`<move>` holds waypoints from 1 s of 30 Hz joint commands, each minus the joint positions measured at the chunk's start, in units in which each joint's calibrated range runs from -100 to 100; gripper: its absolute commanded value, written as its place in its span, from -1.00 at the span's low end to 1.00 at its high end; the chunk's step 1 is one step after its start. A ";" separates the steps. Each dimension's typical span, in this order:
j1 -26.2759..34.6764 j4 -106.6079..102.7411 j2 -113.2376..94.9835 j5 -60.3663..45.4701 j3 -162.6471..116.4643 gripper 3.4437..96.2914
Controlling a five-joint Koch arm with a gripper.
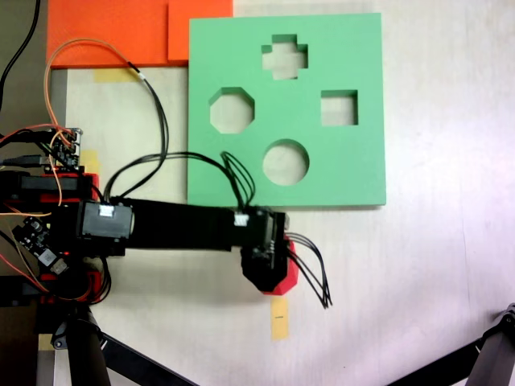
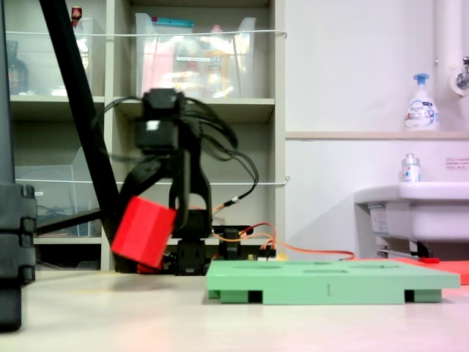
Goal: Put the octagonal pillar block into the corresponding hole
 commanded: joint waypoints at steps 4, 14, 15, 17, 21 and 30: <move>12.36 -0.29 -12.51 14.46 1.87 -0.24; 27.01 -0.29 2.15 28.33 18.02 -0.24; 27.59 -0.29 4.66 28.47 20.02 -0.24; 28.38 -0.29 9.41 28.72 24.40 -0.24; 29.35 -0.29 15.70 28.72 27.99 -0.24; 30.57 -0.29 18.49 28.67 27.00 -0.24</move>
